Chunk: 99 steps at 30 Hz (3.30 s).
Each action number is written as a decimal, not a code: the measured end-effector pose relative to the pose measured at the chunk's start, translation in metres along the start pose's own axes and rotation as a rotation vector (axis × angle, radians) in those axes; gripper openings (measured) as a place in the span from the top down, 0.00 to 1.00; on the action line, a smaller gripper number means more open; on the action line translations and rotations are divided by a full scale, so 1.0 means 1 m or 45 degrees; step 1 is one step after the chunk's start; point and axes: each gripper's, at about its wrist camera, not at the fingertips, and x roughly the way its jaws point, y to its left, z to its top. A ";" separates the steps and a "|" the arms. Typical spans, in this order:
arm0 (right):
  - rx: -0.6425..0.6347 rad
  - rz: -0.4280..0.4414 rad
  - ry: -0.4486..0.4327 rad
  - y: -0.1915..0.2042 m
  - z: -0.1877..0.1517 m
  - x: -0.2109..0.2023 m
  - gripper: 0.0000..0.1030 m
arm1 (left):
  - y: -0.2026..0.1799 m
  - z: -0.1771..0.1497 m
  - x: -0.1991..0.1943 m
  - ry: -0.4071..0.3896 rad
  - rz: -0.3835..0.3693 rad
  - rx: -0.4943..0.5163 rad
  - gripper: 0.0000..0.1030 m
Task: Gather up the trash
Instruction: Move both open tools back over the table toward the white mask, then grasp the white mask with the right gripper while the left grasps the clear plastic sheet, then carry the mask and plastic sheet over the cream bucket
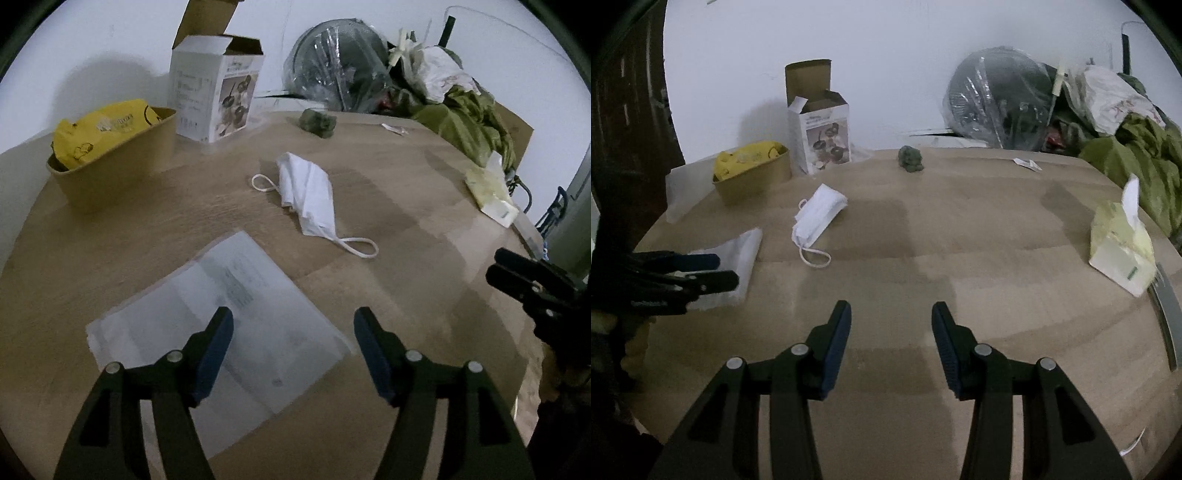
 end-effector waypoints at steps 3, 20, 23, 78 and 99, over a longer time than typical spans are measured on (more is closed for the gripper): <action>-0.007 0.011 -0.001 0.000 0.010 0.005 0.58 | 0.002 0.004 0.006 0.017 0.025 0.000 0.33; 0.015 0.112 0.079 0.016 0.065 0.077 0.45 | -0.003 0.006 0.018 0.044 0.138 0.154 0.31; 0.012 0.144 0.100 0.025 0.076 0.096 0.43 | -0.002 0.005 0.018 0.044 0.132 0.175 0.31; -0.190 0.154 -0.031 0.087 0.067 0.044 0.91 | 0.032 -0.023 -0.073 -0.279 0.132 0.024 0.97; -0.167 0.069 -0.062 0.103 0.003 -0.031 0.91 | 0.000 -0.069 -0.100 -0.322 -0.027 0.137 0.97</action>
